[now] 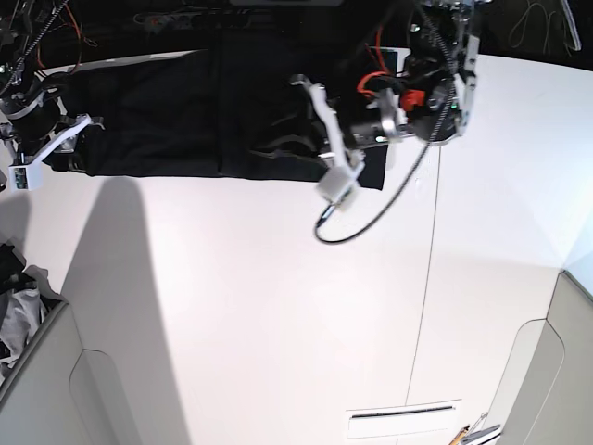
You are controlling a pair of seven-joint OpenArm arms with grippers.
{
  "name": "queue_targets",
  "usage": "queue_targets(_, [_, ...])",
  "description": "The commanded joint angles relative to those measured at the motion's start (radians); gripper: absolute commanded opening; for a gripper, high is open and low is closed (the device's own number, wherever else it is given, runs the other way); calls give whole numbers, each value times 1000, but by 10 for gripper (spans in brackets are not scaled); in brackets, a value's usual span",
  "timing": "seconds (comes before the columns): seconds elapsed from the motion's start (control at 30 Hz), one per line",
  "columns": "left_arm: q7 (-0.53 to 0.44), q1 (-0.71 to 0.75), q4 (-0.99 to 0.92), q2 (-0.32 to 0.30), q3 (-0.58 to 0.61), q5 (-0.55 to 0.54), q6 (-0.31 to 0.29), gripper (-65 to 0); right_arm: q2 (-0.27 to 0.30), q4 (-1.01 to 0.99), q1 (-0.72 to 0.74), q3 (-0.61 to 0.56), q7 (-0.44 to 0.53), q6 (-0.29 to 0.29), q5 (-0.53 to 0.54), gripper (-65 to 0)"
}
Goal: Fold the T-shirt properly
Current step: 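Carry the strip end with the left gripper toward the right gripper, folding it in half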
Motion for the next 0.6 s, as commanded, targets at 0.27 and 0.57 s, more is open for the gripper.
queue_targets(0.27, [-146, -227, -294, 1, 142, 191, 9, -650, 14, 14, 5, 7, 20, 0, 11, -453])
queue_targets(0.57, [-128, -330, -377, 1, 114, 69, 14, -650, 14, 14, 14, 7, 21, 0, 1, -453])
